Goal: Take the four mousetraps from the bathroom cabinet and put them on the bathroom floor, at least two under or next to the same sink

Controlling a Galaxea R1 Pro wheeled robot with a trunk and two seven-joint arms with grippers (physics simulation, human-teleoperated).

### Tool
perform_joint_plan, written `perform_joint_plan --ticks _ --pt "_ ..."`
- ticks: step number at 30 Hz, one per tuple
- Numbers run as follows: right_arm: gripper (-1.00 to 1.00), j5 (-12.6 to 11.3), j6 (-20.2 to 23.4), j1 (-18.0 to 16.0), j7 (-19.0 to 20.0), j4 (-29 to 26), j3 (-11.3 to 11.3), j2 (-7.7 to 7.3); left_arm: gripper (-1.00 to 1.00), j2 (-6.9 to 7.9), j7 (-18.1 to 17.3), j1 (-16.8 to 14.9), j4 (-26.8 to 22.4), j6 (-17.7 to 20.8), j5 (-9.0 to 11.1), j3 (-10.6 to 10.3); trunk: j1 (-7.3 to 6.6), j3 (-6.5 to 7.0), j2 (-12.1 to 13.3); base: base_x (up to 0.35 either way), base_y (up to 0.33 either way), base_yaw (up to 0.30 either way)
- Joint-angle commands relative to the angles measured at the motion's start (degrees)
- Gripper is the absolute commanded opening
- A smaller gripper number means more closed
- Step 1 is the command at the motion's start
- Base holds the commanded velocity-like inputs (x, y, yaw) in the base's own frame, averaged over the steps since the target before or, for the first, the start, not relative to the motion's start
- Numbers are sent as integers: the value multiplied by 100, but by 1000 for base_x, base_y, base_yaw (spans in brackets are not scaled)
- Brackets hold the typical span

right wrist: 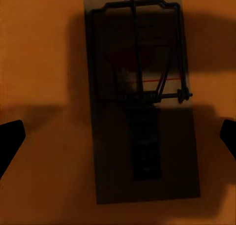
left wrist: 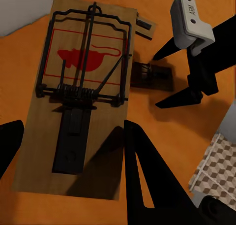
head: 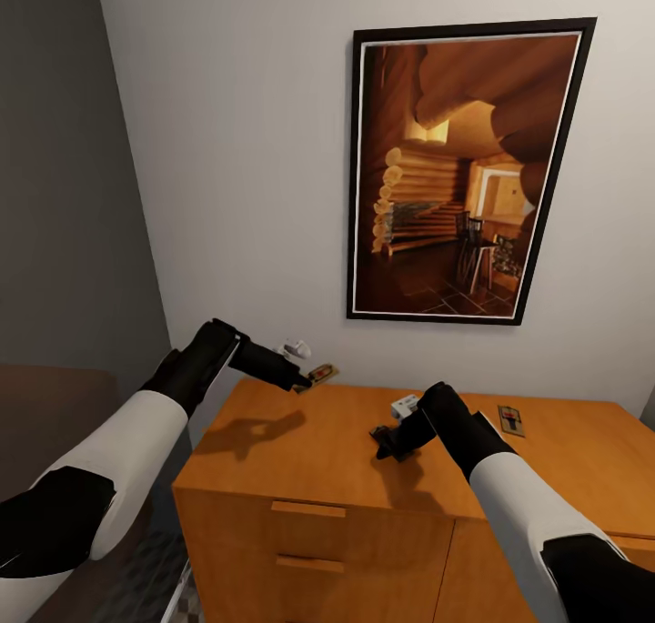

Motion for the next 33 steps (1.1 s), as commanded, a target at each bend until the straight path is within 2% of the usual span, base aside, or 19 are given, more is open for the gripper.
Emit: perform_joint_plan --ticks 1,10,19,20,33 --pt "100 -10 47 1 53 14 3 3 -100 2 -39 -6 -42 14 -57 -8 23 -28 -43 0 0 0" --pt "100 33 48 1 53 26 3 9 -100 2 -54 -3 -159 28 -57 -13 221 -189 -404 0 0 0" --pt "100 37 48 1 53 31 3 10 -100 2 -56 -2 -176 29 -57 -8 221 -189 -404 0 0 0" --pt "-100 38 48 1 53 33 3 10 -100 2 -56 -2 -176 29 -57 -8 221 -189 -404 0 0 0" --pt "-100 38 41 1 53 45 3 10 -100 2 -56 -4 -199 38 -57 -6 221 -189 -404 0 0 0"
